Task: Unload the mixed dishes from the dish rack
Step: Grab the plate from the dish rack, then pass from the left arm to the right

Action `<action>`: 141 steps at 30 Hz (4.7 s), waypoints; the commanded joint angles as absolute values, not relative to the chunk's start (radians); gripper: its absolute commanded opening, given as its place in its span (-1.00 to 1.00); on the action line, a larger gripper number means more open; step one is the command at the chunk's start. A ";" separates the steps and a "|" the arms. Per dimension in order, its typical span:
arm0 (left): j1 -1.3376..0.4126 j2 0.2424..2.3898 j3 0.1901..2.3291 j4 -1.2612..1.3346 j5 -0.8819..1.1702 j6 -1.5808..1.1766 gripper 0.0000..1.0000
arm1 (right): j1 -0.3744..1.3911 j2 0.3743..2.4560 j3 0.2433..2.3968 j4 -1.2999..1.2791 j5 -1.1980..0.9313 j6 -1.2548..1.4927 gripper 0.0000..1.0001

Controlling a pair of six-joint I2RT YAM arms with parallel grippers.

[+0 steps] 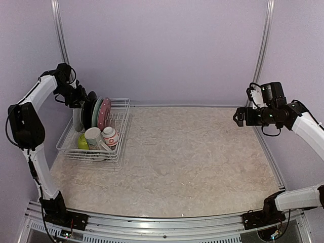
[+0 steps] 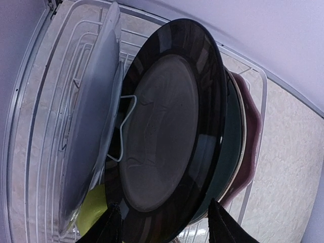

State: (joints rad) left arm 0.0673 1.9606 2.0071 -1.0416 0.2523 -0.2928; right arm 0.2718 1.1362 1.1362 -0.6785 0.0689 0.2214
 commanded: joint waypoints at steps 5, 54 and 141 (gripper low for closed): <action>0.062 2.007 1.990 -1.017 0.274 -0.259 0.02 | 0.263 1.129 1.156 -0.656 -0.019 0.224 1.00; 0.007 1.962 2.002 -1.020 0.141 -0.199 -1.00 | 0.295 1.150 1.109 -0.579 -0.101 0.283 1.00; -1.093 1.723 1.411 -0.182 -0.644 0.429 -1.00 | 0.396 1.595 1.264 -0.185 -0.561 0.869 0.99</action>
State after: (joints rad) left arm -1.0721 1.7267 1.4307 -0.3901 -0.5697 0.3614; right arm 0.3374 1.5379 1.2362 -0.2893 -0.4503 0.7490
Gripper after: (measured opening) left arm 0.042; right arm 0.997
